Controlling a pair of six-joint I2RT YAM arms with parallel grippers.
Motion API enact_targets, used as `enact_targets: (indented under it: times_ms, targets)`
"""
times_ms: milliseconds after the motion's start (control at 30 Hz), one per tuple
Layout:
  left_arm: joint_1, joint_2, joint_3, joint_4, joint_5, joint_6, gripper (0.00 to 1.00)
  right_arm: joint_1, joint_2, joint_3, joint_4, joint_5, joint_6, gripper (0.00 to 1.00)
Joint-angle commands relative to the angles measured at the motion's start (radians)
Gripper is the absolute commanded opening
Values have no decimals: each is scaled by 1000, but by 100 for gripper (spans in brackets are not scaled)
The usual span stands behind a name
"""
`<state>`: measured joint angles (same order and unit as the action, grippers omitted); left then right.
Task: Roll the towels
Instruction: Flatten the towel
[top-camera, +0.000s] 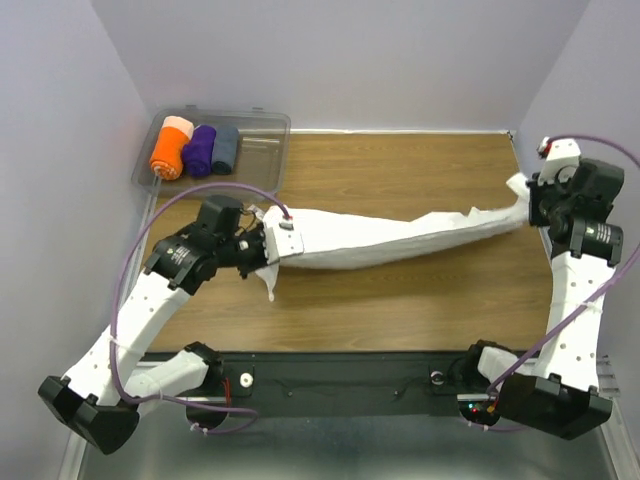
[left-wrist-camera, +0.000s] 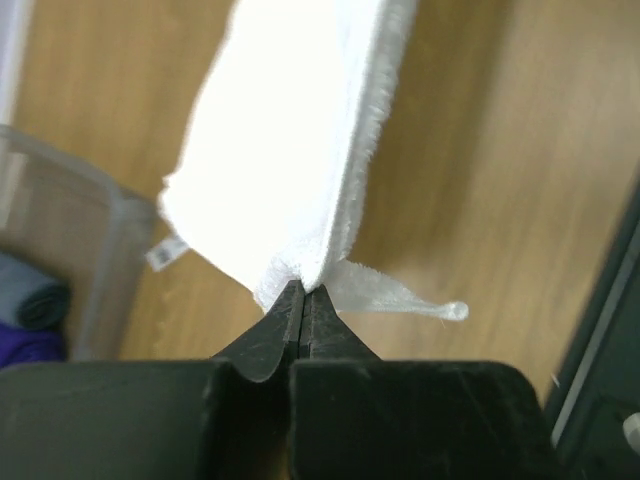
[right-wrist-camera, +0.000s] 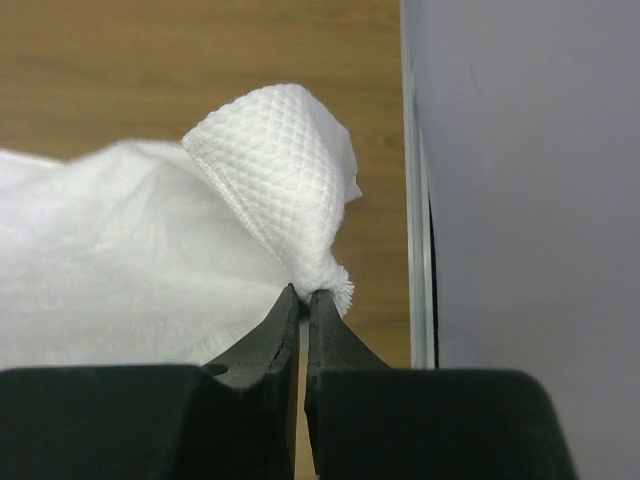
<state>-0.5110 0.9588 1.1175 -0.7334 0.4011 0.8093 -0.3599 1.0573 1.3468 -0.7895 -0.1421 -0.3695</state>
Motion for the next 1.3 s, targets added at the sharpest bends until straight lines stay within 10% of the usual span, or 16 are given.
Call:
enact_targets:
  times_ms: [0,333,367,433,467,567,733,967,1267]
  targets:
    - [-47,17,-53,-241,71,177,0,-8,-32,-96,-132,72,-221,1]
    - [-268,103,-268,-157,19,114,0,-8,-117,-371,-338,122,-541,1]
    - [-280,110,-274,-152,18,110,12,-8,-115,-379,-355,110,-554,5]
    - [-284,132,-271,-146,16,85,27,-8,-108,-377,-384,107,-560,26]
    - [-284,136,-260,-144,15,68,36,-8,-94,-364,-387,96,-554,63]
    - [-276,130,-196,-136,2,19,50,-8,-71,-256,-393,46,-508,100]
    - [-108,132,-125,-39,-2,-1,59,-8,65,-65,-390,-108,-398,97]
    - [41,334,-128,250,-116,-130,36,1,323,-66,-245,-218,-289,48]
    - [63,616,-100,391,-186,-194,32,73,533,-138,-56,-174,-212,43]
